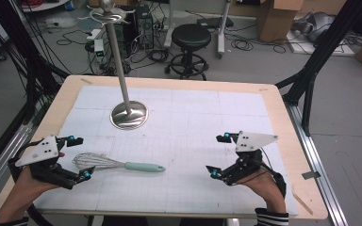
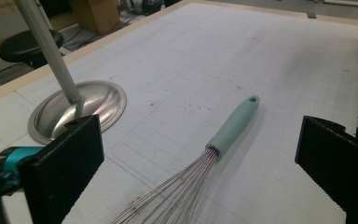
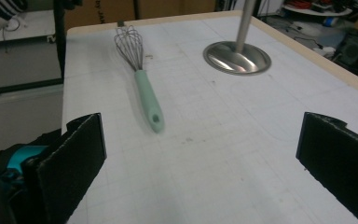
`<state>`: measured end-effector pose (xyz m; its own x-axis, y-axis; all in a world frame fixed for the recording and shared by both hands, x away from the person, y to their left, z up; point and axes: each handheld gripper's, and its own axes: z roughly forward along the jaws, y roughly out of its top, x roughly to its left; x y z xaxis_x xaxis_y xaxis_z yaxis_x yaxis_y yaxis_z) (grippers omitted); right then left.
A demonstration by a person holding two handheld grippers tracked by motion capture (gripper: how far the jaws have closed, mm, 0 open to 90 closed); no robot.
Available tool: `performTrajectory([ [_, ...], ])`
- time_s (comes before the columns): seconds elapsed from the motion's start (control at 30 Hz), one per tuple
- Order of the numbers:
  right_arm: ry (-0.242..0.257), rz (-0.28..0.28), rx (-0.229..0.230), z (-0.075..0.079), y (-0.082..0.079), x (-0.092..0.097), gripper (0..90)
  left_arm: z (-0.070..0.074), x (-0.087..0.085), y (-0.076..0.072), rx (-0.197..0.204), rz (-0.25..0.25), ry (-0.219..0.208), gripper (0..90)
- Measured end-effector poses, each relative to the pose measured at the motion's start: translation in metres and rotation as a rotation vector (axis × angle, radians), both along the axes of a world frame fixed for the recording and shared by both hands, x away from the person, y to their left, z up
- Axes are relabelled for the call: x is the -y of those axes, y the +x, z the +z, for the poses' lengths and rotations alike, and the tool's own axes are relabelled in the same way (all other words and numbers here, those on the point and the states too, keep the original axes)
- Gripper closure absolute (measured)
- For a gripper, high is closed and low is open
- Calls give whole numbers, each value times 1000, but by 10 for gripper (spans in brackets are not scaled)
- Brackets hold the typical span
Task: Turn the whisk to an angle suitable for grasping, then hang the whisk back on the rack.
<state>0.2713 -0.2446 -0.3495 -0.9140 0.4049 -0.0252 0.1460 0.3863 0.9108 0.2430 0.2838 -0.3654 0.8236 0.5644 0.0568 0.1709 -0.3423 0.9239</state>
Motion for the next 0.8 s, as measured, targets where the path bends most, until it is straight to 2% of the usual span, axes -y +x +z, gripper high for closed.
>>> performTrajectory([
  [0.07,18,-33,-1,1,-1,11,5,0,-1,0,-1,1,-1,18],
  [0.3,43,-83,2,2,-8,31,5,-1,-2,0,1,6,-8,17],
  [0.47,26,-101,-2,0,-9,36,5,1,-2,-1,5,7,-17,17],
  [0.6,9,-102,-17,-2,-9,38,5,4,2,2,1,-6,-9,17],
  [0.8,3,-131,-27,-5,-8,44,5,10,10,7,-10,-34,36,17],
])
